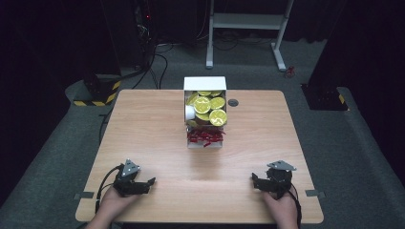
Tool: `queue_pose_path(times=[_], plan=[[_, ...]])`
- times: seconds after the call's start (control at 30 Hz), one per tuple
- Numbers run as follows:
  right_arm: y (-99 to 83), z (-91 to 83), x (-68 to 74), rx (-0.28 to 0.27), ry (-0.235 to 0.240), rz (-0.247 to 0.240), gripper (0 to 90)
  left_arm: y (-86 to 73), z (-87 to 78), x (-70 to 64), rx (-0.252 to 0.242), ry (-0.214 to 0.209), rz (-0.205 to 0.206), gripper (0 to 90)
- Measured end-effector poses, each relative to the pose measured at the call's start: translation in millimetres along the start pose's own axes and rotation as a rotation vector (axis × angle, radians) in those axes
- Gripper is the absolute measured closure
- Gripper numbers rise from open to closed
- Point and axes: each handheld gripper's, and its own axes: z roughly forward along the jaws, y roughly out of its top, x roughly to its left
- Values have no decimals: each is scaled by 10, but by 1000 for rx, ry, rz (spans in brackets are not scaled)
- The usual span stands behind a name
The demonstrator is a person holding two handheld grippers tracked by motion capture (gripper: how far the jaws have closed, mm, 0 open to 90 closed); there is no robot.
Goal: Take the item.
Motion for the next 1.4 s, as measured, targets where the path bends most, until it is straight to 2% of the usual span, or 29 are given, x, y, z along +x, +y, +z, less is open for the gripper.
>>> queue_pose_path(times=[1.03,1.2,1.3,1.33,1.4], plan=[[3,-1,-1,-1,4,13,84,-3,-5,-4,1,2,-4,159],[9,-33,-21,-15,30,30,113,-1,-1,-4,-1,2,-6,158],[26,-74,2,-23,37,23,121,-1,-1,-3,0,3,-2,157],[49,-114,27,-44,31,2,122,-1,-1,-3,0,4,-2,157],[72,-149,62,-59,39,6,122,0,-2,-4,0,5,-2,157]])
